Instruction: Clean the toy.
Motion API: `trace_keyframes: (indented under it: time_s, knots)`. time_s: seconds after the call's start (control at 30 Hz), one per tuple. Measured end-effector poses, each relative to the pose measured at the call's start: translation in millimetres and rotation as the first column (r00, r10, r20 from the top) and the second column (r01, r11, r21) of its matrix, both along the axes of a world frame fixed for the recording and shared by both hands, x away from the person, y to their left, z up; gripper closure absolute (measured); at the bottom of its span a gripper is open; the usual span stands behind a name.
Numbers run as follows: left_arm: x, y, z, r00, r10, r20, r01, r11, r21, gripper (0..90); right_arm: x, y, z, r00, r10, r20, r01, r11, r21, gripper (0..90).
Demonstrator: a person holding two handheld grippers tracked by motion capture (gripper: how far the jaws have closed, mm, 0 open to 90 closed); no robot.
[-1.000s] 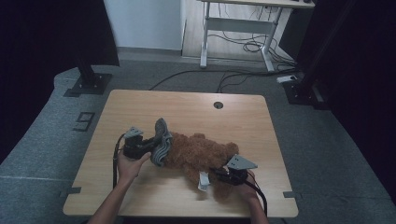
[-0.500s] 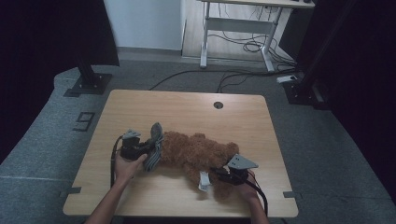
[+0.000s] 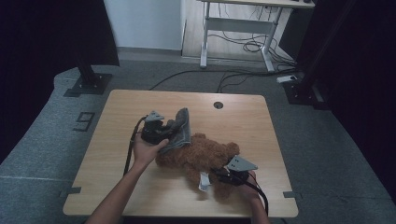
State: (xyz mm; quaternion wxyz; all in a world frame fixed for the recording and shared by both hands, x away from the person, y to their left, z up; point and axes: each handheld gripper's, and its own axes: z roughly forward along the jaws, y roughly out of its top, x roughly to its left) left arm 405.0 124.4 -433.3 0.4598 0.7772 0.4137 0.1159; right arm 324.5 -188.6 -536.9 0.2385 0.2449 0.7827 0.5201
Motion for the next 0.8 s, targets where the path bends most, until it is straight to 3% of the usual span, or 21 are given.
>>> trace_keyframes:
  time_s: [0.1,0.33,0.43,0.6,0.67,0.8]
  knots:
    - [1.9,-4.4,-12.7,0.9990,-0.015,-0.041,0.015,0.9999,0.006,76.8,0.1,-1.9,0.6,0.9999,-0.003,-0.015,0.003,1.0000,0.000,35.6]
    - [-15.1,5.0,-29.2,0.9996,-0.013,-0.025,0.012,0.9996,-0.026,77.4,-3.2,-10.3,13.2,0.9945,0.004,-0.105,-0.001,0.9996,0.028,18.5]
    - [-25.5,7.8,-33.6,0.9998,-0.019,-0.011,0.018,0.9989,-0.043,77.5,-7.5,-21.6,25.9,0.9948,-0.018,-0.101,0.032,0.9899,0.138,16.2]
    - [-45.3,14.1,-42.5,0.9995,-0.022,0.021,0.023,0.9960,-0.086,77.7,-4.7,-33.7,55.1,0.9934,-0.053,-0.101,0.077,0.9658,0.248,14.2]
    - [-50.0,17.2,-45.3,0.9994,-0.023,0.025,0.025,0.9938,-0.108,77.8,1.7,-32.0,64.2,0.9899,-0.061,-0.128,0.091,0.9659,0.243,15.4]
    - [-54.3,19.3,-47.1,0.9991,-0.027,0.031,0.031,0.9924,-0.119,77.8,21.1,-14.8,72.5,0.9767,-0.077,-0.200,0.108,0.9834,0.146,14.2]
